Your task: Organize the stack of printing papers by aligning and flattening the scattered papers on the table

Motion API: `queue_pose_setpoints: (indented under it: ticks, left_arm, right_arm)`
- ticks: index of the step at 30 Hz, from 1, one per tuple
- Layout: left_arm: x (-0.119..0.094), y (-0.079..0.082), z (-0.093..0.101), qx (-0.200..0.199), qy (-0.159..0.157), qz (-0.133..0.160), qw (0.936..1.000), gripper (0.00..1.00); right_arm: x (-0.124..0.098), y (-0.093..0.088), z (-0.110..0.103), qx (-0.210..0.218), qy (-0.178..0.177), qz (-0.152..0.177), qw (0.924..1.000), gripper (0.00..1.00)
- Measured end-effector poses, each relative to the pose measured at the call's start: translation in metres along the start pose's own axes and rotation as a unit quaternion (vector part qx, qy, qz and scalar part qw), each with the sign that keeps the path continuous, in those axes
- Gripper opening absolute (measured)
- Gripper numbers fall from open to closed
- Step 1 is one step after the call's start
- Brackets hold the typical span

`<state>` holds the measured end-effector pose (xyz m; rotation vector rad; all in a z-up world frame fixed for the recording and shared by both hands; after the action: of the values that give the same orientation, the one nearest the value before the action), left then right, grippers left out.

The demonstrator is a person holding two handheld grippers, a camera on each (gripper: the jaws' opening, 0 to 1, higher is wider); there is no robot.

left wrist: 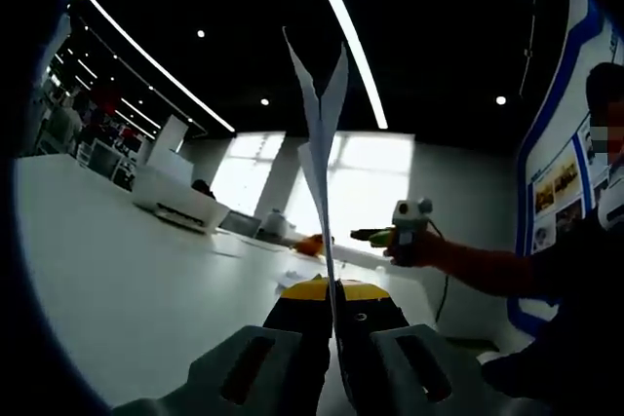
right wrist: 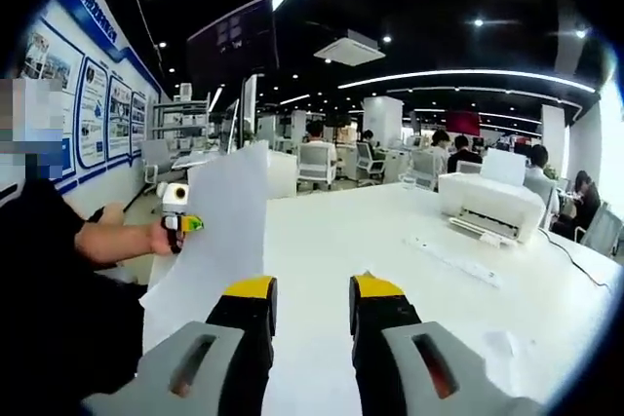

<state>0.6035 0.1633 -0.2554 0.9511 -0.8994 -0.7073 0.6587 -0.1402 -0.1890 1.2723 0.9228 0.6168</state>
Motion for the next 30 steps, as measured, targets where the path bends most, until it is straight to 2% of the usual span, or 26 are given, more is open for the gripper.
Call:
queue_pose_setpoints:
  ticks: [6, 9, 12, 15, 23, 30]
  left_arm:
    - [0.000, -0.001, -0.001, -0.003, 0.005, -0.002, 1.0000, 0.06]
    - [0.000, -0.001, -0.001, -0.003, 0.005, -0.003, 1.0000, 0.06]
    - [0.000, -0.001, -0.001, -0.002, 0.006, -0.003, 1.0000, 0.06]
    - [0.000, -0.002, -0.001, -0.001, 0.007, -0.004, 1.0000, 0.06]
    - [0.001, -0.002, -0.001, -0.001, 0.007, -0.005, 1.0000, 0.06]
    - [0.001, -0.003, -0.001, 0.000, 0.005, -0.008, 1.0000, 0.06]
  right_arm:
    - [-0.012, -0.014, 0.008, 0.012, -0.015, -0.005, 0.9998, 0.27]
    - [-0.016, -0.023, 0.011, 0.023, -0.021, 0.011, 0.9995, 0.31]
    - [-0.020, -0.031, 0.017, 0.035, -0.028, 0.012, 0.9989, 0.32]
    - [-0.021, -0.042, 0.016, 0.044, -0.038, 0.006, 0.9983, 0.32]
    - [-0.032, -0.068, 0.029, 0.058, -0.056, -0.016, 0.9966, 0.34]
    - [-0.034, -0.083, 0.033, 0.054, -0.076, -0.028, 0.9952, 0.42]
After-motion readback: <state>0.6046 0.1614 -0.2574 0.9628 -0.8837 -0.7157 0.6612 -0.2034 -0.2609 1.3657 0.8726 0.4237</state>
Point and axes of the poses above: the point that each gripper's makers call its tool centre point, and the gripper's own axes: x roughly forward along the fingers, z roughly to its right, y roughly out of its top, the point moved 4 cm from there along -x, roughly backward along the fingers, and after that the axes turned 1 degree about z, right-handed, at the moved point
